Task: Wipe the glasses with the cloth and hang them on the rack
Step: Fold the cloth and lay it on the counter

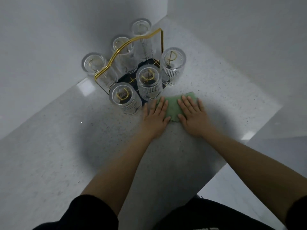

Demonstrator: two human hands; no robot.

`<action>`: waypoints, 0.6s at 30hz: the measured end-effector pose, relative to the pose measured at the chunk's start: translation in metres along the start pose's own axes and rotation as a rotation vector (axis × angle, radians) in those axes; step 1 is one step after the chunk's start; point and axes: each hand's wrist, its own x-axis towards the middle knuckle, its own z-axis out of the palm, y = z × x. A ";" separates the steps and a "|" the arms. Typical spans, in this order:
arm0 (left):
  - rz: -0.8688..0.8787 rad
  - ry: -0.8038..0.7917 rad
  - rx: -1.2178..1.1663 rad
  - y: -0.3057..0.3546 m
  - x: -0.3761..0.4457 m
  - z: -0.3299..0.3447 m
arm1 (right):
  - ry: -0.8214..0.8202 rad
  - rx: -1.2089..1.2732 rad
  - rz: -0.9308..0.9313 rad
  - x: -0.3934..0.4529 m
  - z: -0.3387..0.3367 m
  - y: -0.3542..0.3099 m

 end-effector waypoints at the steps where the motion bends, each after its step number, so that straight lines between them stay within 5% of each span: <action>1: -0.014 -0.004 -0.004 0.002 0.002 0.000 | -0.002 -0.002 -0.003 0.002 0.000 0.002; 18: 0.046 -0.117 -0.029 0.007 -0.130 0.043 | 0.055 0.000 -0.095 -0.111 0.028 -0.029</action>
